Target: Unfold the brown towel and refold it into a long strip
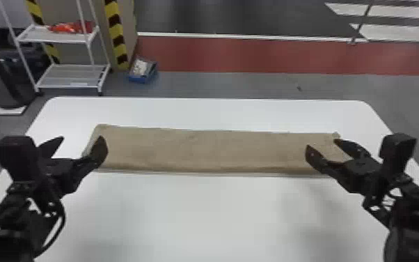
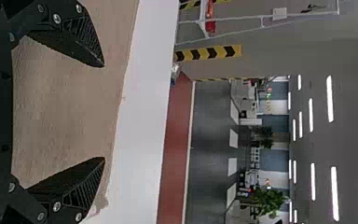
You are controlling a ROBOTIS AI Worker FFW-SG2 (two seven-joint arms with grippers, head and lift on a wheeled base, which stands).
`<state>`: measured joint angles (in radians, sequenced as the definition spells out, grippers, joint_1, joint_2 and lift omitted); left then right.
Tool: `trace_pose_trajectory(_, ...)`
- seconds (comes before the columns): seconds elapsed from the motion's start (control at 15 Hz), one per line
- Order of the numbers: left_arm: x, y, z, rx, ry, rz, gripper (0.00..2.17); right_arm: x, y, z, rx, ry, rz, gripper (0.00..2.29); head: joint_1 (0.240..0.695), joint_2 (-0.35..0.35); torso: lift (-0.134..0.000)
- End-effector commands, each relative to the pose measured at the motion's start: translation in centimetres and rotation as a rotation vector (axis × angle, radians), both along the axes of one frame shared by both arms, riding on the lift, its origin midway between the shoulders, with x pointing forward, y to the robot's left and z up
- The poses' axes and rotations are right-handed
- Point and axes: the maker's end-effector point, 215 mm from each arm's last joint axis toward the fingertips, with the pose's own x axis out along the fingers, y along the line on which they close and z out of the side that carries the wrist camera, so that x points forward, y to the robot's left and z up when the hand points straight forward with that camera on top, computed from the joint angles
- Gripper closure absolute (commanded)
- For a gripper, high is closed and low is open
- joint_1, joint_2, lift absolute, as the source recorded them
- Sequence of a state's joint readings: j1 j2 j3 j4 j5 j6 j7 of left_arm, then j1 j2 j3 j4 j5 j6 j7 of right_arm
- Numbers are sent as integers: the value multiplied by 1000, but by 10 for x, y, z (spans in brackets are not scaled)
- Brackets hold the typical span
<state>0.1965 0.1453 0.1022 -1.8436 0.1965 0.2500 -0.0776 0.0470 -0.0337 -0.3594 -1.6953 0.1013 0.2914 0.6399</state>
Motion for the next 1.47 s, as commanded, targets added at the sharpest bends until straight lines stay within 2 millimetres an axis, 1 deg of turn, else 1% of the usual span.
trace_pose_trajectory(0.0, -12, -39, 13, -17, -58, -39, 83, -5, 60, 13, -2, -67, 66, 194, 695, -34, -123)
trace_pose_trajectory(0.07, -16, -51, 20, -18, -83, -39, 83, -9, 80, 12, -5, -82, 76, 194, 695, -25, -123)
trace_pose_trajectory(0.13, -21, -54, 20, 3, -84, -32, 83, -11, 94, 15, 7, -96, 86, 194, 695, -21, -123)
trace_pose_trajectory(0.27, -33, -58, 32, 32, -131, -8, 83, -19, 109, 16, 7, -115, 89, 194, 695, -6, -123)
trace_pose_trajectory(0.33, -37, -60, 33, 42, -137, -5, 83, -22, 112, 15, 21, -112, 84, 194, 695, 3, -123)
trace_pose_trajectory(0.47, -48, -61, 45, 34, -198, -4, 83, -33, 115, 14, 44, -114, 72, 194, 695, 20, -123)
trace_pose_trajectory(0.53, -52, -62, 43, 32, -196, -3, 83, -41, 118, 16, 57, -122, 68, 194, 695, 22, -123)
trace_pose_trajectory(0.73, -70, -70, 52, 18, -242, -3, 83, -67, 126, 22, 76, -159, 55, 194, 695, 28, -123)
trace_pose_trajectory(0.93, -85, -72, 52, 22, -242, -10, 80, -89, 135, 20, 81, -148, 52, 194, 695, 31, -123)
trace_pose_trajectory(1.13, -101, -73, 54, 20, -234, -12, 80, -103, 146, 20, 88, -140, 63, 194, 695, 43, -123)
trace_pose_trajectory(1.2, -107, -72, 57, 17, -250, -11, 80, -107, 148, 18, 94, -134, 61, 194, 695, 48, -123)
trace_pose_trajectory(1.4, -118, -73, 56, 13, -257, -12, 80, -116, 153, 21, 106, -139, 62, 194, 695, 59, -123)
